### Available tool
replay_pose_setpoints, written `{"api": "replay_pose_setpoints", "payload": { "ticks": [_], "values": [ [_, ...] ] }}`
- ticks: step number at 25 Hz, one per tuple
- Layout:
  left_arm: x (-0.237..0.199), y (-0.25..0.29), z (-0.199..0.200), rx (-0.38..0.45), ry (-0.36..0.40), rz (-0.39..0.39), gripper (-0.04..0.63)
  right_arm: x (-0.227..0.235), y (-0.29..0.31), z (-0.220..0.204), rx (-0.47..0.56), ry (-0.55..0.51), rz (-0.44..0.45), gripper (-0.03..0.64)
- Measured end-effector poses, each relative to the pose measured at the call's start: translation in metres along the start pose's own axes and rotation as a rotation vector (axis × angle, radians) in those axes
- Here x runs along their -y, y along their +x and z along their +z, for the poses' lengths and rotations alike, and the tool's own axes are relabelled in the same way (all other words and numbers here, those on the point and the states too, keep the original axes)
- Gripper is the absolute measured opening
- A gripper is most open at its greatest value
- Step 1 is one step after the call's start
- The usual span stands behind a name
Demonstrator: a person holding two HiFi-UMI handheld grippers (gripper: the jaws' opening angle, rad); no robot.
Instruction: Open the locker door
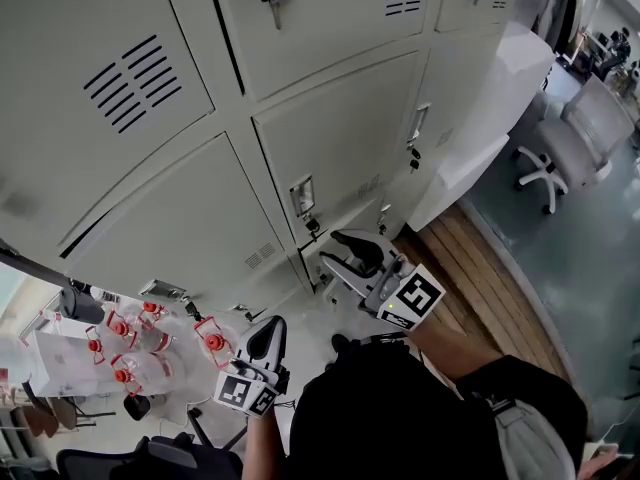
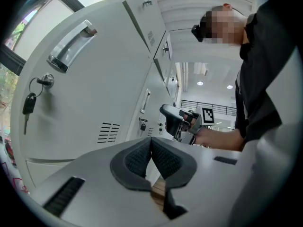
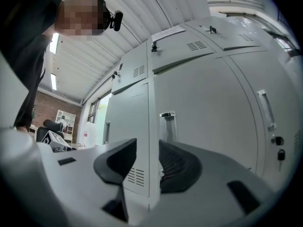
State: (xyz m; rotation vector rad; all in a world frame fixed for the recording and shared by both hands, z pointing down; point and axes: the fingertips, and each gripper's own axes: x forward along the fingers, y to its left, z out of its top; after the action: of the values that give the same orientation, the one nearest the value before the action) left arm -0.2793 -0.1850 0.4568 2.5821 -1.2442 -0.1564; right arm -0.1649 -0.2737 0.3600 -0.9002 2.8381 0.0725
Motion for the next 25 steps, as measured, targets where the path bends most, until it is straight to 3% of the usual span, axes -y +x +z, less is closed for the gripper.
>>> {"api": "replay_pose_setpoints", "payload": {
  "ticks": [12, 25],
  "values": [
    [-0.014, 0.004, -0.015, 0.012, -0.028, 0.087, 0.015, 0.021, 0.059, -0.001, -0.049, -0.069, 0.017, 0.164],
    [-0.031, -0.001, -0.014, 0.027, -0.03, 0.155, 0.015, 0.03, 0.08, 0.0, -0.065, -0.088, -0.022, 0.164]
  ]
}}
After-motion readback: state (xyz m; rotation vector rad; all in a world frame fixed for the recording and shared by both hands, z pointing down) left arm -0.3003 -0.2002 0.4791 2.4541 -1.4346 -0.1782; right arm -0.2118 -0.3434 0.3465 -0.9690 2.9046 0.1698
